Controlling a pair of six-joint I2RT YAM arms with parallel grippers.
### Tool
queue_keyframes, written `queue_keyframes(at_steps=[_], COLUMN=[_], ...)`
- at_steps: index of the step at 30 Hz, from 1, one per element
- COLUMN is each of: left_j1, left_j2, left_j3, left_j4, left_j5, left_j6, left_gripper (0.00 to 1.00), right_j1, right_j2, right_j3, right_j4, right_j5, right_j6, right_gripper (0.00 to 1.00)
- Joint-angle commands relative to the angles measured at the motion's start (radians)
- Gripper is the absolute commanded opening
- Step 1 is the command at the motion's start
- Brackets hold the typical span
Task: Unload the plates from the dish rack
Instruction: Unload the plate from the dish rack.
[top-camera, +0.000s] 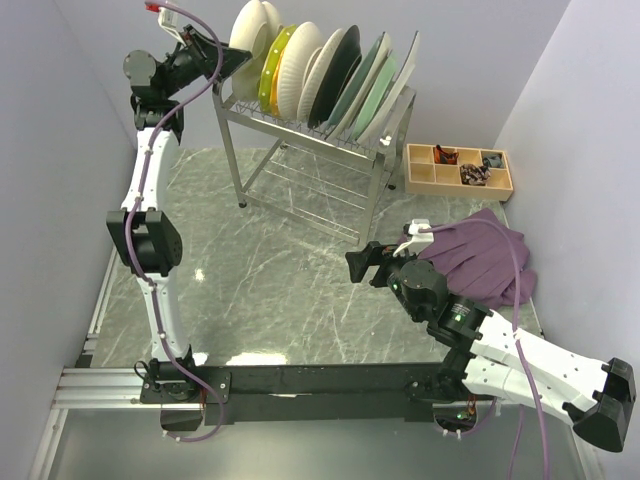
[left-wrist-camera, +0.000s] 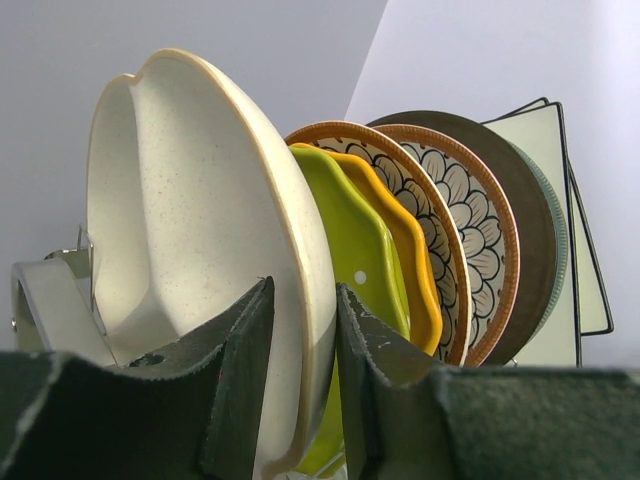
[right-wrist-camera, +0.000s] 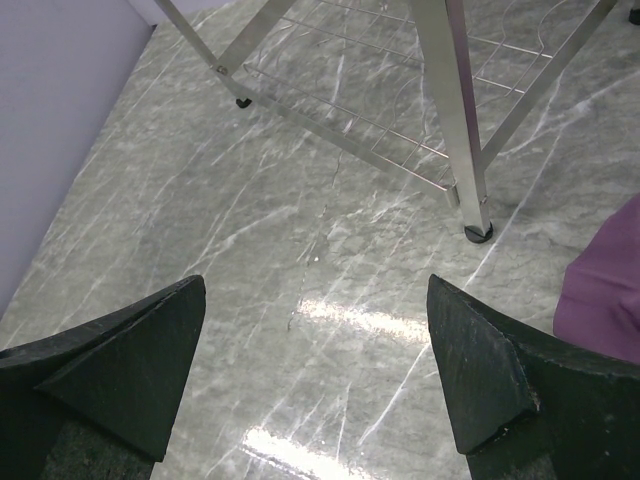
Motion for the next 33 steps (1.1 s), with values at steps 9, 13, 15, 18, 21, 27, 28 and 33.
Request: queue_keyframes(at_steps=[9, 13, 15, 18, 21, 27, 28, 33], left_j1=[-0.033, -0.034, -0.034, -0.034, -0.034, -0.034, -0.034, -0.034], left_j2=[0.008, -0.012, -0.027, -0.038, -0.044, -0.053, -0.067, -0.110], left_j3=[0.058, 0.056, 0.047, 0.048, 0.050, 0.105, 0.102, 0.078], left_j4=[0.048, 0.031, 0.042, 0.066, 0.092, 0.091, 0.088, 0.098], left_j5=[-0.021, -0.055, -0.065, -0.085, -0.108, -0.135, -0.138, -0.136], left_j6=[-0.020, -0.009, -0.014, -0.034, -0.055, -0.068, -0.055, -0.043], left_gripper=[0.11, 0.01, 0.01, 0.01, 0.01, 0.01, 0.01, 0.01], right_j1=[0.008, 0.009, 0.009, 0.009, 0.011, 0.012, 0.012, 0.016], right_j2=[-0.017, -0.016, -0.014, -0.013, -0.014, -0.011, -0.011, -0.006], right_j3=[0.049, 0.050, 0.052, 0.054, 0.054, 0.058, 0.058, 0.058], right_j4=[0.010, 0.011, 0.010, 0.008, 0.006, 0.002, 0.002, 0.005], right_j5=[0.011, 0.011, 0.011, 0.012, 0.014, 0.012, 0.012, 0.014], right_j6=[-0.013, -0.017, -0.017, -0.018, -0.020, -0.023, -0.023, -0.026], right_gripper=[0.97, 0.96, 0.96, 0.96, 0.96, 0.96, 0.96, 0.96])
